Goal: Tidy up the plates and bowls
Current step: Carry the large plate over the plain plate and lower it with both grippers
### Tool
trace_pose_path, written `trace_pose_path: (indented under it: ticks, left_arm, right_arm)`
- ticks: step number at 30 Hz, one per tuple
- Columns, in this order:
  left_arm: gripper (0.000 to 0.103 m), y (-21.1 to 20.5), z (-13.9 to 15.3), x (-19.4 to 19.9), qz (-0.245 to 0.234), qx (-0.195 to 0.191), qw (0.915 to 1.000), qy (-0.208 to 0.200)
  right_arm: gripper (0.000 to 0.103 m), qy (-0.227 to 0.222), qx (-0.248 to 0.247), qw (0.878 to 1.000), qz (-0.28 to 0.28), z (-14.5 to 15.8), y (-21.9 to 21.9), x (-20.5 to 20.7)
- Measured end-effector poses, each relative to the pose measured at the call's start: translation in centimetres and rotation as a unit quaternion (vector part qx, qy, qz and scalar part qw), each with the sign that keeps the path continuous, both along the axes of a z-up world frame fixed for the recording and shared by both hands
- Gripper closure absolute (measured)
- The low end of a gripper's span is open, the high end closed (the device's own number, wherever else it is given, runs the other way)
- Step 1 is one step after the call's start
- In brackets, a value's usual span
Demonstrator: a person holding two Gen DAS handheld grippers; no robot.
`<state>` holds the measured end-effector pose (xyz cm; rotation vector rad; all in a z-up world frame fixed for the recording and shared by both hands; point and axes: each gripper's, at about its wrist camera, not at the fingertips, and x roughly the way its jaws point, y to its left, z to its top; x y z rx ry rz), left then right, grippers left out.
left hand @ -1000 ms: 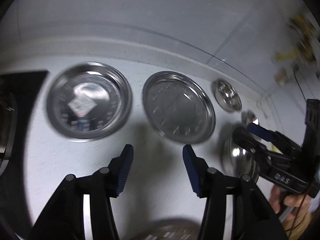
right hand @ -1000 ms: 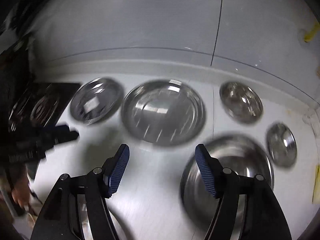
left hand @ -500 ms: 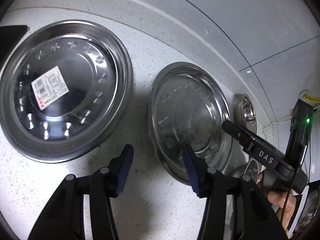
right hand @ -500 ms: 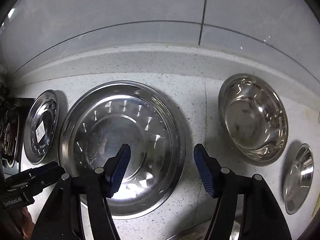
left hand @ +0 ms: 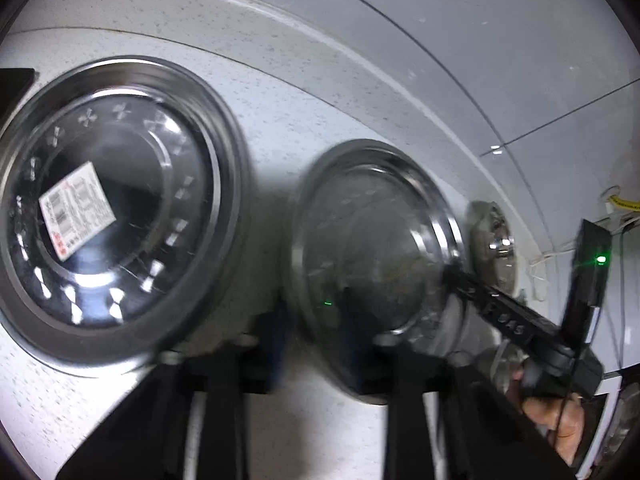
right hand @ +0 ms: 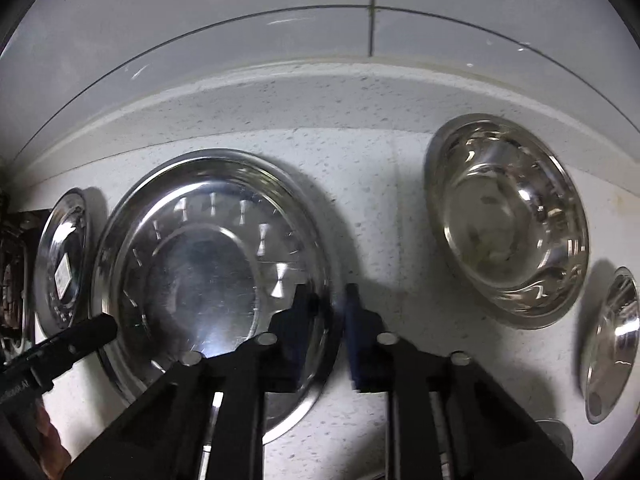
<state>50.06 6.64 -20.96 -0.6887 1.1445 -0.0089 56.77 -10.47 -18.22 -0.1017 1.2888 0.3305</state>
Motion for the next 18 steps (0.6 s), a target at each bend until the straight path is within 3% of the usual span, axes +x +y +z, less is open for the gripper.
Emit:
trace_pose_path:
  ticks: [6,11,18]
  left_arm:
    - [0.094,0.0,0.8,-0.8,0.006,0.006,0.9998,-0.016]
    - [0.094,-0.3,3.9,-2.7,-0.001,0.001,0.9988,-0.048]
    - [0.093,-0.3,8.3,-11.2,-0.031,0.027,0.9968,-0.069]
  right_arm:
    - [0.093,-0.034,-0.001,0.999,-0.004,0.9,-0.6,-0.3]
    - [0.093,-0.07,0.01,0.997,-0.018,3.8,-1.6,-1.7]
    - [0.093,-0.121,0.011,0.993,0.005,9.0,-2.3,-9.5]
